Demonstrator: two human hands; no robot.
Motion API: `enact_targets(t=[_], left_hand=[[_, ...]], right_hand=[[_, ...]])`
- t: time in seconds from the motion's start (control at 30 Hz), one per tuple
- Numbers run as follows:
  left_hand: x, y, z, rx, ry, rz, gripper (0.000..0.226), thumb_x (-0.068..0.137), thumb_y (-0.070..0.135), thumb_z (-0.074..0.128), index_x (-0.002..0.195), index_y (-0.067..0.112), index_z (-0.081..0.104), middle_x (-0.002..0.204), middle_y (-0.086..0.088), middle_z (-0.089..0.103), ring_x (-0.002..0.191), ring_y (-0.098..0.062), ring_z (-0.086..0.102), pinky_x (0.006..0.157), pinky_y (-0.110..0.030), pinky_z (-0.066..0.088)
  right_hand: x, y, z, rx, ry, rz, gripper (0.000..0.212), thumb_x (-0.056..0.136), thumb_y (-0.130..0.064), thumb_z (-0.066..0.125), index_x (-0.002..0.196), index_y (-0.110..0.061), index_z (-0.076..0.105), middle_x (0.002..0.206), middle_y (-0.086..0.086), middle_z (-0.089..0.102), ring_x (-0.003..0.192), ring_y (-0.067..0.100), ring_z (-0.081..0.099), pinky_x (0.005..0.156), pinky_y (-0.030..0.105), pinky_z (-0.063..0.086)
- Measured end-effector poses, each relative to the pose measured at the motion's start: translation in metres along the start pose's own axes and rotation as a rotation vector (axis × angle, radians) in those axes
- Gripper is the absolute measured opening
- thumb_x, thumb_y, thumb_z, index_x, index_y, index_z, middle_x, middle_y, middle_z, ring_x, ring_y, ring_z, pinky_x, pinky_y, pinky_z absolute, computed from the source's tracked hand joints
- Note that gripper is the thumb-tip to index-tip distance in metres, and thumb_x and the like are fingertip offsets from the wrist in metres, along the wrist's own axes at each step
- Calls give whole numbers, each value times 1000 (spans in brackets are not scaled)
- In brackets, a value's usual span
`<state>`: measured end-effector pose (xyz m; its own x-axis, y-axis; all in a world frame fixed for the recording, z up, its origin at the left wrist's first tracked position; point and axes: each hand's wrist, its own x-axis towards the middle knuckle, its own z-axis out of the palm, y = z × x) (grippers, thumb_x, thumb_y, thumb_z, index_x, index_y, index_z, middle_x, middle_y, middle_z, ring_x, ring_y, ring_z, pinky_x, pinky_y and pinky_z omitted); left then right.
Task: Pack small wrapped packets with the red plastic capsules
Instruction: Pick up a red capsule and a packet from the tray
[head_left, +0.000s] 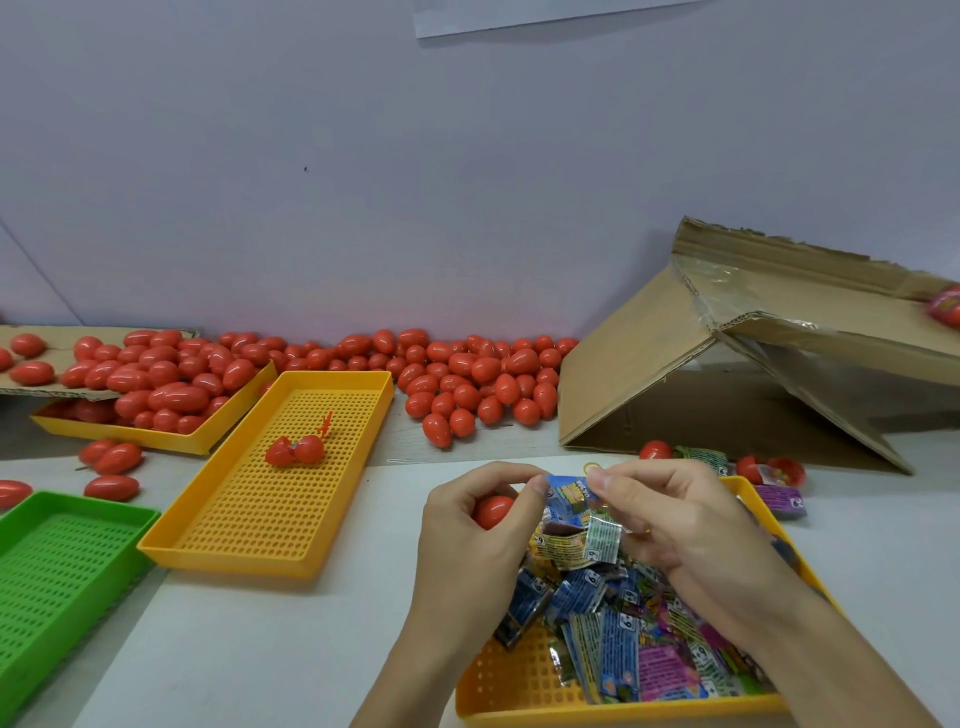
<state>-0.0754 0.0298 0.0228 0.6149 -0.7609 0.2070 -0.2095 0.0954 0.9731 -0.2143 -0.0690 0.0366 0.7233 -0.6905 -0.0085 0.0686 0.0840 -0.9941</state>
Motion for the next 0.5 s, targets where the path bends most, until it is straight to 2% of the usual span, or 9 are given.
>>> enact_targets(t=[0.13, 0.27, 0.4, 0.5], left_hand=[[0, 0, 0, -1, 2, 1, 16, 89, 17, 71, 78, 27, 78, 65, 5, 68, 52, -3, 57, 49, -15, 46], [0, 0, 1, 13, 0, 6, 15, 89, 17, 72, 78, 26, 78, 67, 5, 68, 55, -3, 59, 50, -16, 48], [0, -1, 1, 46, 0, 26, 12, 89, 20, 72, 80, 27, 77, 70, 8, 70, 62, -4, 63, 54, -15, 48], [0, -1, 1, 48, 9, 35, 17, 88, 18, 72, 78, 30, 77, 67, 12, 69, 60, -3, 62, 53, -14, 48]], right_hand=[[0, 1, -1, -12, -17, 33, 37, 72, -41, 74, 71, -4, 74, 63, 5, 32, 53, 7, 31, 42, 14, 27], [0, 2, 0, 4, -3, 2, 32, 72, -40, 74, 76, -8, 78, 68, 9, 35, 57, 11, 32, 44, 17, 26], [1, 4, -2, 8, -21, -33, 35, 74, -40, 84, 76, -6, 77, 64, 7, 41, 57, 9, 35, 45, 16, 29], [2, 5, -2, -28, -35, -28, 36, 75, -43, 78, 78, -6, 76, 59, 4, 44, 53, 9, 37, 44, 14, 30]])
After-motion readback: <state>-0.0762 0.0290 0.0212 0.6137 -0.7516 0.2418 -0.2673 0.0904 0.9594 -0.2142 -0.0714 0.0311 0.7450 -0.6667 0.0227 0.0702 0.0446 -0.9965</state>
